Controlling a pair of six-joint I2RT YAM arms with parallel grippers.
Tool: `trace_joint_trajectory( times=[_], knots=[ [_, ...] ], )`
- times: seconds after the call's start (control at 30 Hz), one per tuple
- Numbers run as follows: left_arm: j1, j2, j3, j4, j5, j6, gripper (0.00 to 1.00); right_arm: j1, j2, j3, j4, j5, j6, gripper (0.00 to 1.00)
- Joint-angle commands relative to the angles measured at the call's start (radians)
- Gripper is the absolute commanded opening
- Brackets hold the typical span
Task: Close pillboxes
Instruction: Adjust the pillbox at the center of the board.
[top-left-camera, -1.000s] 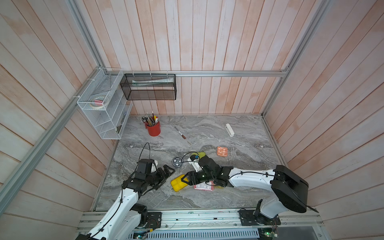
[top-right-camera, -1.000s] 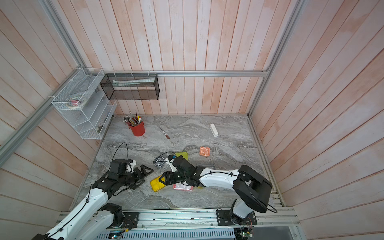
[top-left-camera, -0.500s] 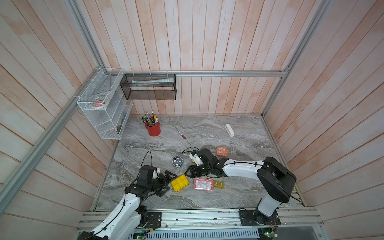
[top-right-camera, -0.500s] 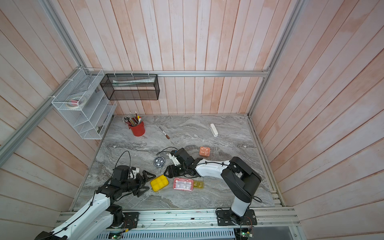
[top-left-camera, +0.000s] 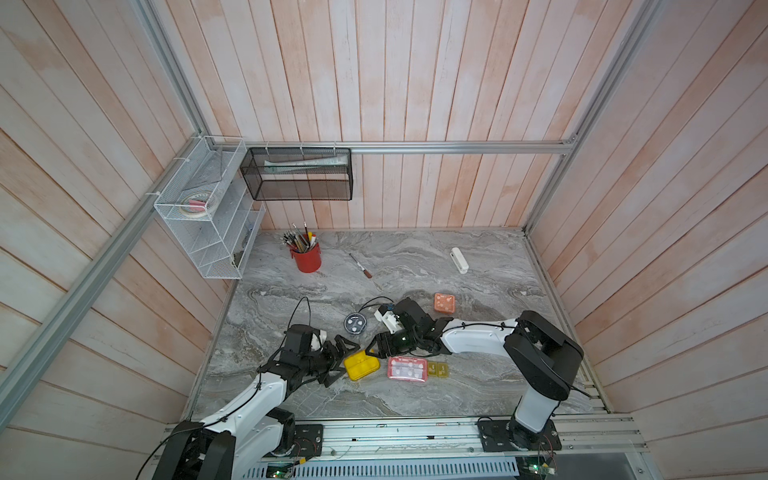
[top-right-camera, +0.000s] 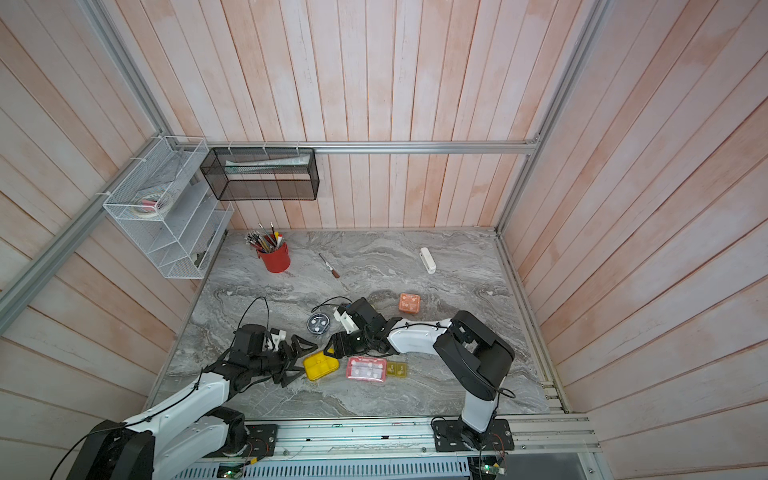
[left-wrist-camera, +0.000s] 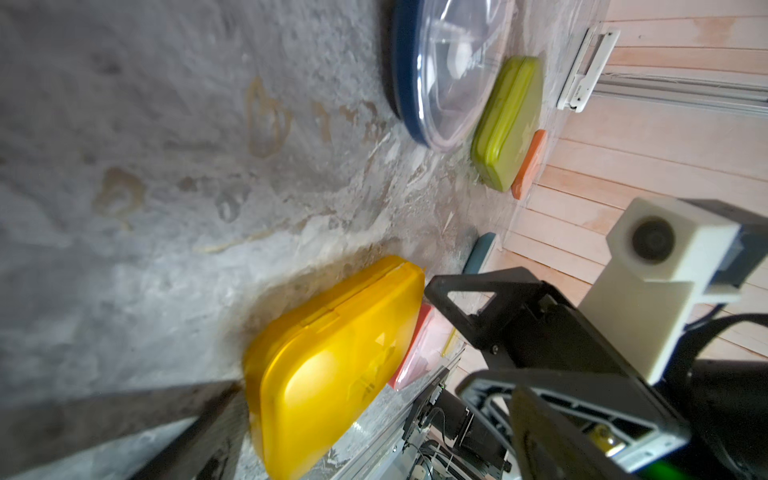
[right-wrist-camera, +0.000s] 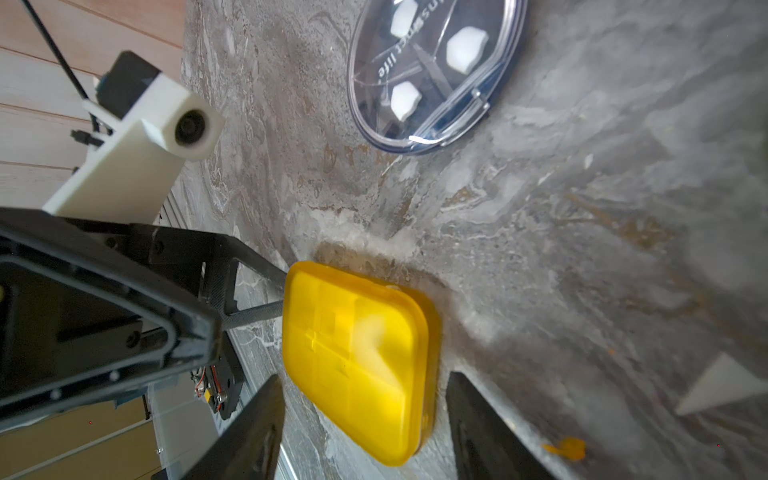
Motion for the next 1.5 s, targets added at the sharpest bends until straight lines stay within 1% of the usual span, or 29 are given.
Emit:
trace_joint_trajectory(
  times=[0.0,0.27,0.5,0.7,0.93,1.2,1.47],
  knots=[
    [-0.004,0.050,0.038,0.045,0.007,0.050,1.00,0.027,0.024,-0.014,0.035,-0.018,0.029,0.64],
    [-0.002,0.153,0.113,0.059,0.017,0.102,0.99,0.059,0.001,-0.033,0.049,-0.002,0.076,0.64],
    [-0.001,0.175,0.137,0.039,0.023,0.126,0.99,0.064,-0.027,-0.039,0.007,0.036,0.062,0.64],
    [0.003,0.137,0.142,-0.037,0.005,0.167,0.99,0.063,-0.067,-0.022,-0.044,0.072,0.040,0.64],
    [0.024,0.069,0.153,-0.119,0.011,0.214,0.99,0.059,-0.110,0.008,-0.108,0.106,0.014,0.64],
    [0.072,0.009,0.162,-0.186,0.052,0.281,1.00,0.028,-0.141,0.017,-0.145,0.118,-0.003,0.64],
    [0.090,-0.021,0.157,-0.232,0.050,0.322,1.00,-0.003,-0.126,0.027,-0.142,0.103,-0.010,0.64]
  ],
)
